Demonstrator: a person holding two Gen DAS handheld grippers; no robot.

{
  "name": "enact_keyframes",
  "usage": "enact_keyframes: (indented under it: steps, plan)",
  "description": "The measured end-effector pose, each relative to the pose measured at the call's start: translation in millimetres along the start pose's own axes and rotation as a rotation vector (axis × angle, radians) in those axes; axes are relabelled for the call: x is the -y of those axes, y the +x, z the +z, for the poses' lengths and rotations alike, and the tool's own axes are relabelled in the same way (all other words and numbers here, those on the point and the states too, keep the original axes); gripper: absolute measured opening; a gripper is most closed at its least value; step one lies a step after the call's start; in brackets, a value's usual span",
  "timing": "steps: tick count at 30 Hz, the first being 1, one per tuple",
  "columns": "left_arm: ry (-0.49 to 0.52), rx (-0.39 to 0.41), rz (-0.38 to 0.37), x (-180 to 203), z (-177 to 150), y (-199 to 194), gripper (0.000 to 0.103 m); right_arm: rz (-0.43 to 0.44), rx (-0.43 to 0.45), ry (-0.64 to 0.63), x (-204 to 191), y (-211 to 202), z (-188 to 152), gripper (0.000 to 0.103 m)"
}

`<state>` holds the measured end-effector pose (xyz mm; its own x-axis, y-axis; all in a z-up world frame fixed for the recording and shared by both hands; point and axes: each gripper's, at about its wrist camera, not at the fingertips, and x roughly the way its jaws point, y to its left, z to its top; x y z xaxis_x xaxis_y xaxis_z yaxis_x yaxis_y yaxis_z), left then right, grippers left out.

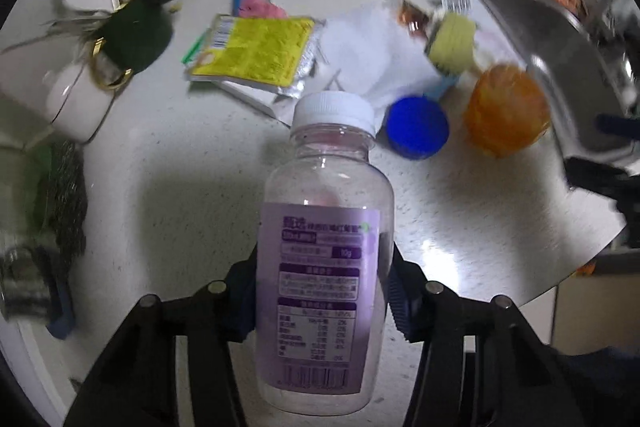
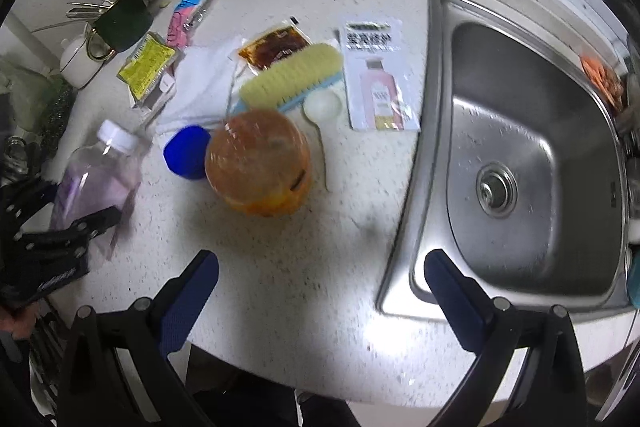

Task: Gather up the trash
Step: 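Grasp the orange plastic cup with the right gripper and lift it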

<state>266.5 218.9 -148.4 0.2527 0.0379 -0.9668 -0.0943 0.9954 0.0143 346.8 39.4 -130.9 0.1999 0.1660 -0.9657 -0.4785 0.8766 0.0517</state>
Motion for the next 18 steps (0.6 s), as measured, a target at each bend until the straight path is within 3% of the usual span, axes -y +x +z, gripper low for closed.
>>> enact_keyframes:
  steps: [7,13,14,16,18]
  plan:
    - [-0.119,0.021,0.001,-12.2,-3.3,-11.0,0.05,0.028,0.008,-0.09,-18.2,16.3,29.4,0.103]
    - [-0.114,0.02,0.02,-18.4,-3.6,-10.0,0.05,0.043,0.0,-0.157,-31.4,37.8,46.7,0.102]
    - [-0.113,0.02,0.026,-17.5,-1.8,-8.5,0.05,0.041,0.002,-0.169,-33.6,40.4,49.6,0.099]
    - [-0.109,0.022,0.034,-15.7,-0.9,-6.4,0.05,0.039,0.009,-0.191,-36.4,43.0,53.1,0.08]
    - [-0.115,0.025,0.033,-14.4,-0.5,-6.5,0.05,0.051,-0.006,-0.209,-37.6,47.7,52.2,0.069]
